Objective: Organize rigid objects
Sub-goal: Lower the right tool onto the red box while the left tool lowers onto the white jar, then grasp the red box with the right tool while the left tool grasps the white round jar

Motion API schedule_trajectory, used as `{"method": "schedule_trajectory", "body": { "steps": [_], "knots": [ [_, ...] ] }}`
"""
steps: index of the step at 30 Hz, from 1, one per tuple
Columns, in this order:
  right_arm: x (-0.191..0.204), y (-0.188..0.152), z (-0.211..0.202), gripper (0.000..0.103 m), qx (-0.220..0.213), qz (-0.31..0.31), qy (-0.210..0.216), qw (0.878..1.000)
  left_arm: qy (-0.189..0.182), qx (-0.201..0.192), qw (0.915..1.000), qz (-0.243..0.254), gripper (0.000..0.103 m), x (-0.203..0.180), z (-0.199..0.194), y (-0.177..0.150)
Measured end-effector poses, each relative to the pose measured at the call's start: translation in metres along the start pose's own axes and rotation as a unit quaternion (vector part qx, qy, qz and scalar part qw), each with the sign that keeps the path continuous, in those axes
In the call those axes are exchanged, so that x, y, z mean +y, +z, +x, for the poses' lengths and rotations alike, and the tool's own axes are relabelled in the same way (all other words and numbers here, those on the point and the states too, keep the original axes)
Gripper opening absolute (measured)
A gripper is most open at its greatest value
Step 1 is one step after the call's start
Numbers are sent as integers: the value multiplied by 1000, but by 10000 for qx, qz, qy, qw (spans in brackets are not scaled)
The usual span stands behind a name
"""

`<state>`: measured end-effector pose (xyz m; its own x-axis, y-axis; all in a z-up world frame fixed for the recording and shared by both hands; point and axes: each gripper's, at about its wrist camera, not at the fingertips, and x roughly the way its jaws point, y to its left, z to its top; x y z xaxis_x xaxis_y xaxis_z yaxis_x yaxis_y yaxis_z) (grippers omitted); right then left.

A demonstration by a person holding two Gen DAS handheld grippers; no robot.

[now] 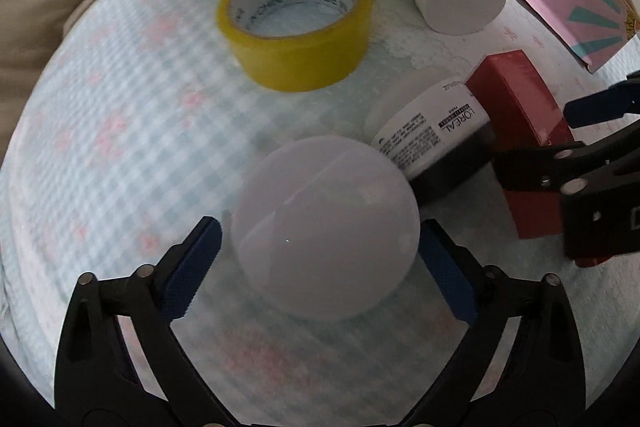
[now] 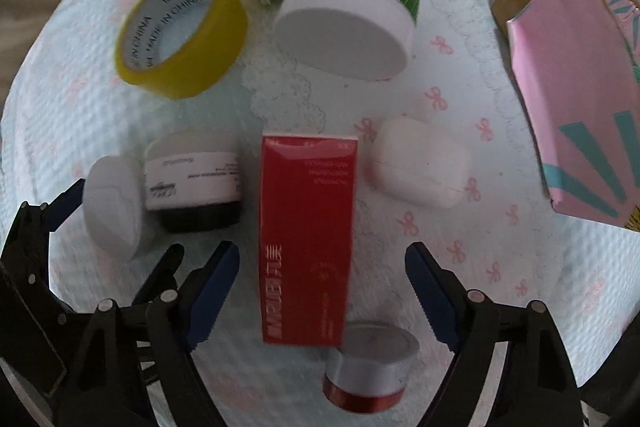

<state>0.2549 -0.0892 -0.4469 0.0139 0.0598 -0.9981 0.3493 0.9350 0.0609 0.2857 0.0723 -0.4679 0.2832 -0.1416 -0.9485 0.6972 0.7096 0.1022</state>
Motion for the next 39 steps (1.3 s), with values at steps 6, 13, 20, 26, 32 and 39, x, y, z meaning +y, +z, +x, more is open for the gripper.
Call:
{"method": "schedule_trajectory", "body": {
  "steps": [6,13,20,26,32,39],
  "knots": [
    [4,11,13,57,233,71,-34,9997,-318,-35,9995,11,68,2,4,10],
    [1,17,21,38,361,213,-67,9991,-488,-69,9987,-102,68,14,-1,8],
    [8,17,19,38,318,182,-130,9992,-411,-67,9983,-410,68,30,-7,2],
    [15,4,-7,38,96,120,27,9999,-270,-163,9971,-699,68,47,-36,0],
    [16,-6,-58,38,-293,-107,210,9993,-52,-419,9946,-947,68,59,-87,2],
    [15,-29,-136,38,-707,-147,663,9952,83,-745,9911,-1100,68,44,-177,16]
  ]
}}
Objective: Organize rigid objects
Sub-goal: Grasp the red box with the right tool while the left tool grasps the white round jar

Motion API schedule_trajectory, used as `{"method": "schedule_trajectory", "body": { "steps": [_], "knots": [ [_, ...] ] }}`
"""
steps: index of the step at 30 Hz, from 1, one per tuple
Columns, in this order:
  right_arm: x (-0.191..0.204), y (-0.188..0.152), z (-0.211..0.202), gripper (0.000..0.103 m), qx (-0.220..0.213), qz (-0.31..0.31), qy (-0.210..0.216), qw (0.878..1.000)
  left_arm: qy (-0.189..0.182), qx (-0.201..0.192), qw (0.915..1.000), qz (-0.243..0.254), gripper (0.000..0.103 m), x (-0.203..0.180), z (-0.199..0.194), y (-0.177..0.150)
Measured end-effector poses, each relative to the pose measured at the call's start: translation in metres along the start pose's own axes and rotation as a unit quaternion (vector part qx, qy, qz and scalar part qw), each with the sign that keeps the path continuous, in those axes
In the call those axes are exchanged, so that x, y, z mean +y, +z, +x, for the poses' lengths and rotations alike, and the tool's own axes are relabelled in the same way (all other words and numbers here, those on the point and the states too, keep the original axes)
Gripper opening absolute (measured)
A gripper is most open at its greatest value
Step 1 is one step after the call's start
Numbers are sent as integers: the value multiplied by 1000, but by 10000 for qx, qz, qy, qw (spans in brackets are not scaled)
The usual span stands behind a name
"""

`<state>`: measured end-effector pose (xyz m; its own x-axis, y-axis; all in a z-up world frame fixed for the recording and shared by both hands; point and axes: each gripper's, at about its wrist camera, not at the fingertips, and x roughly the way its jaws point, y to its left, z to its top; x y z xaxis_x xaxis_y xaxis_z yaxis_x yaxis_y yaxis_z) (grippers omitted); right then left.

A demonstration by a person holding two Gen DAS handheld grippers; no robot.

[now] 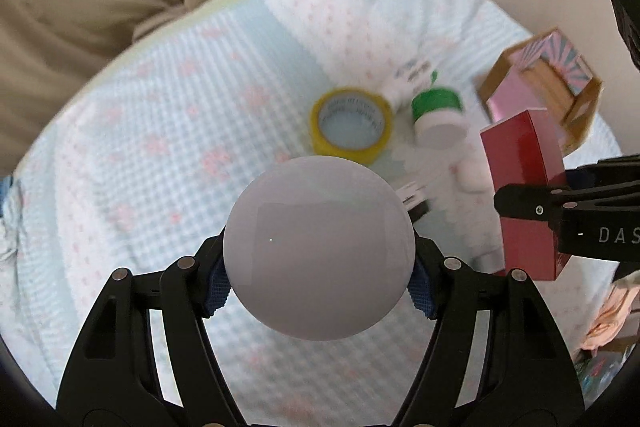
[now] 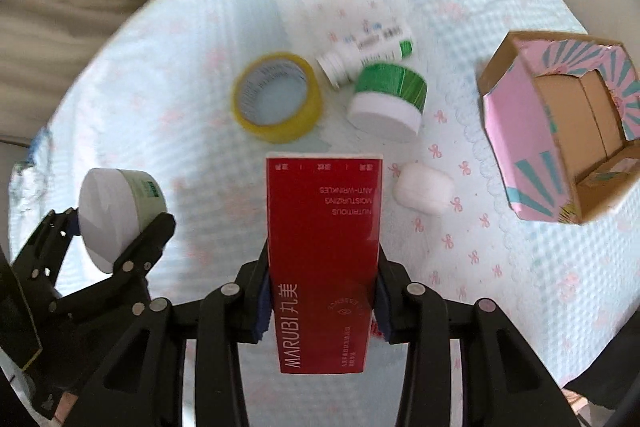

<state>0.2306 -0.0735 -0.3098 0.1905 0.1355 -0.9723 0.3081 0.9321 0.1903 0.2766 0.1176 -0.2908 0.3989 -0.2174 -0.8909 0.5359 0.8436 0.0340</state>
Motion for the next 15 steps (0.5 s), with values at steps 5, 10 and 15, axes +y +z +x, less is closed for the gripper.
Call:
{"method": "schedule_trajectory", "body": {
  "steps": [5,10,15],
  "knots": [
    [7,-7,-64,38,-147,101,352,9992,-46,-242,9996,-96,68,-15,-61,12],
    [-6,-16,-110,38,-299,188,524,9980,-116,-427,9987,-248,68,-37,-99,32],
    [-41,-11,-144,38,-488,274,695,9960,-87,-628,9975,-299,68,-75,-130,57]
  ]
}}
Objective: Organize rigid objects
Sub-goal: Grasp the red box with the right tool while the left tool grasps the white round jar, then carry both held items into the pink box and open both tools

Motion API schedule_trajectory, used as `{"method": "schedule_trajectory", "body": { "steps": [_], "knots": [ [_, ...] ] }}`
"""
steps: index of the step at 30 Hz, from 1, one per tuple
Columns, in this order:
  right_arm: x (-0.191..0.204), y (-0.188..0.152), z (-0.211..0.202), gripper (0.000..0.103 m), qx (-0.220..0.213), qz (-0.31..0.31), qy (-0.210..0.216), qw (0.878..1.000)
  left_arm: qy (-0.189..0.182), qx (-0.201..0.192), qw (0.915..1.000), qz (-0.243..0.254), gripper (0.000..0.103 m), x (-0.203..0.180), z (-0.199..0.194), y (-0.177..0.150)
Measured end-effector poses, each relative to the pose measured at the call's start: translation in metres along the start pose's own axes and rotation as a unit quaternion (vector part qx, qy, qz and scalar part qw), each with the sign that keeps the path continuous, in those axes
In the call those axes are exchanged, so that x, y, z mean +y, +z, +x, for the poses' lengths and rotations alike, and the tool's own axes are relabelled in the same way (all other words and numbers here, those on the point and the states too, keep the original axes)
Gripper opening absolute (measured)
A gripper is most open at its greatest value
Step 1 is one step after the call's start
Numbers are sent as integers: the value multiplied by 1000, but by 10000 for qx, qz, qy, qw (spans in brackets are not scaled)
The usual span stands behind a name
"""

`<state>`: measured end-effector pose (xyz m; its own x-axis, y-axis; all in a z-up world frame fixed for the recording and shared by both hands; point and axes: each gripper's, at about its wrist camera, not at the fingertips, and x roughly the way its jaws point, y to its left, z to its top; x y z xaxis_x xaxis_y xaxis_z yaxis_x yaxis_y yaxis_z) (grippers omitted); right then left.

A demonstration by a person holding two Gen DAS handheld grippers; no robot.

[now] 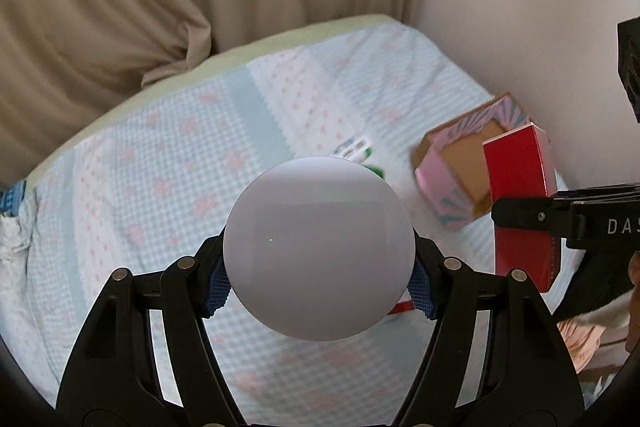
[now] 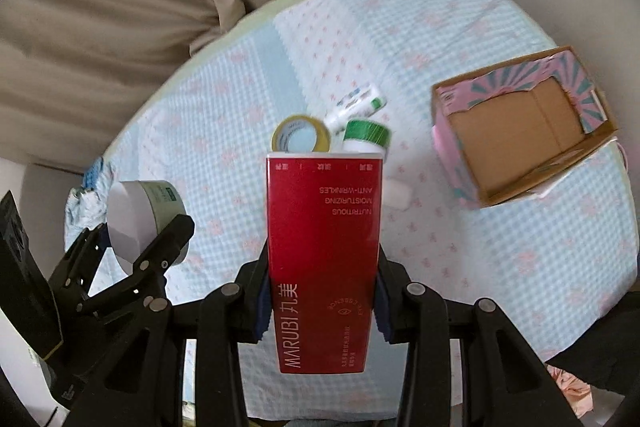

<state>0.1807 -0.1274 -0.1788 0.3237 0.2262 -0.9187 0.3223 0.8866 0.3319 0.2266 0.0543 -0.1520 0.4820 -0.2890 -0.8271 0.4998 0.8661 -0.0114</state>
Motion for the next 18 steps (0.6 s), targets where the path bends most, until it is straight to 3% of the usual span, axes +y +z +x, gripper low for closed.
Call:
{"method": "schedule_trajectory", "body": {
  "steps": [10,18],
  "knots": [
    [-95,39,-59,38,-220,-252,225,9992,268,-121,9987,-423,68,-112,7,35],
    [-206,89,-60,38,67,-343,172,9992,202,178,9951,-956,68,-202,73,60]
  ]
}}
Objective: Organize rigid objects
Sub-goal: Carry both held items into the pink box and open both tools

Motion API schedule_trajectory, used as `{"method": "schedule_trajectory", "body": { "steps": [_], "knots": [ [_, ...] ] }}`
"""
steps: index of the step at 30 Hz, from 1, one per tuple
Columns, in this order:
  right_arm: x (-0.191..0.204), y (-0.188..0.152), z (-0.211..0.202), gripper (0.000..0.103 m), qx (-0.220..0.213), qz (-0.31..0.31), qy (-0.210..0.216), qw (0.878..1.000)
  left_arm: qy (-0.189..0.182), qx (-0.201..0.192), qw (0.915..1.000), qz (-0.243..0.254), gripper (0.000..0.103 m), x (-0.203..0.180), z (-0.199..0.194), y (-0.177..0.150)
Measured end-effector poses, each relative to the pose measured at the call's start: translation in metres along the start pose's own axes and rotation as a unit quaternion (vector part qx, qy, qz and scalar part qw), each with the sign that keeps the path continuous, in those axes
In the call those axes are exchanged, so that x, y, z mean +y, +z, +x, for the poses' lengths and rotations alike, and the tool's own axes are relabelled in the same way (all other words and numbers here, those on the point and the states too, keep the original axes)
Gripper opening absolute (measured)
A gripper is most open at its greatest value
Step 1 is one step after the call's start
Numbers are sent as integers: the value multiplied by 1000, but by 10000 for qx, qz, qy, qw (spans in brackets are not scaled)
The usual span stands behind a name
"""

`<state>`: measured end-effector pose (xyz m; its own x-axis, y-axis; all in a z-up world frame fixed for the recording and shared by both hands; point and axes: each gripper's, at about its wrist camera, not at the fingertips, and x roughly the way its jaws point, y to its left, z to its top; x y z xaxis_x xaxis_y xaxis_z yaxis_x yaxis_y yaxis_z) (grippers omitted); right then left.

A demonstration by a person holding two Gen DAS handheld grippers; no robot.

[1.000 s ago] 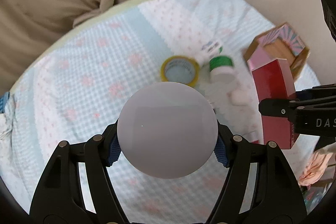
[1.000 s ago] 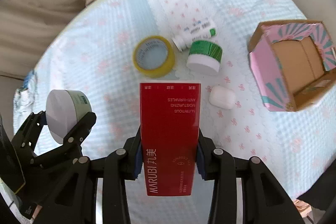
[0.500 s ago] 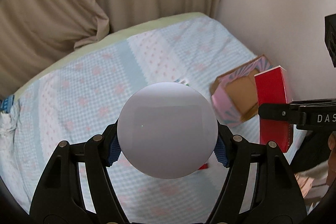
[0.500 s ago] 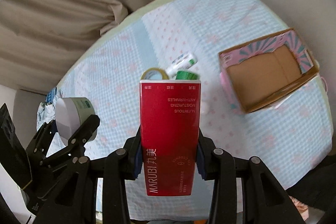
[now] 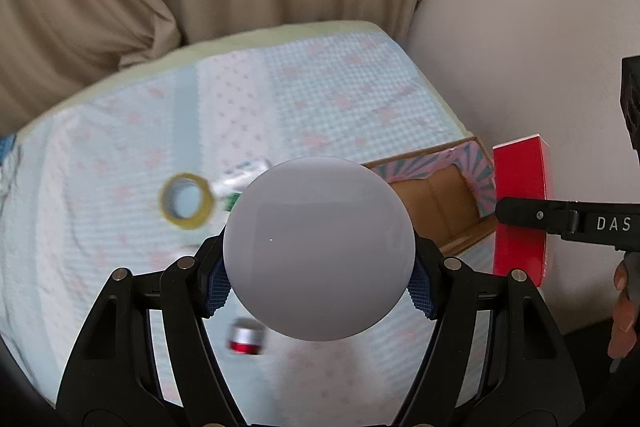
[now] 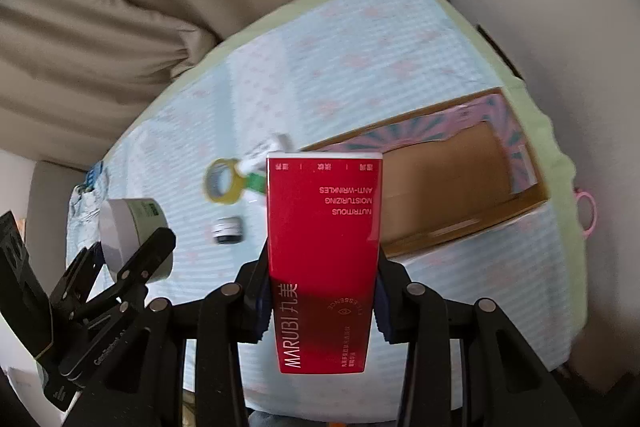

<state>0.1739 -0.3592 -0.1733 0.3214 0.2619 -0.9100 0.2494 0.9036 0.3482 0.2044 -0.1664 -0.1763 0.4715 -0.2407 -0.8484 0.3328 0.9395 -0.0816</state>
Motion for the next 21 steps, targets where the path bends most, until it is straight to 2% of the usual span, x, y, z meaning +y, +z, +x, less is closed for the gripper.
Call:
{"method": "schedule_trajectory", "body": {
  "steps": [5,10,15,21],
  "knots": [
    [-66,28,13,38,151,124,-205,9996,-2,319,9995,-59,68,-43,46,9],
    [-113,56,40,38,329,303,-353,9984,-50,690,9975,109,68,-75,99,20],
    [-140,74,75,38,509,516,-462,9963,-85,1087,9934,365,68,-97,163,25],
    [-157,85,129,38,870,437,-699,9928,-215,1702,9845,363,68,-109,231,16]
  ]
}}
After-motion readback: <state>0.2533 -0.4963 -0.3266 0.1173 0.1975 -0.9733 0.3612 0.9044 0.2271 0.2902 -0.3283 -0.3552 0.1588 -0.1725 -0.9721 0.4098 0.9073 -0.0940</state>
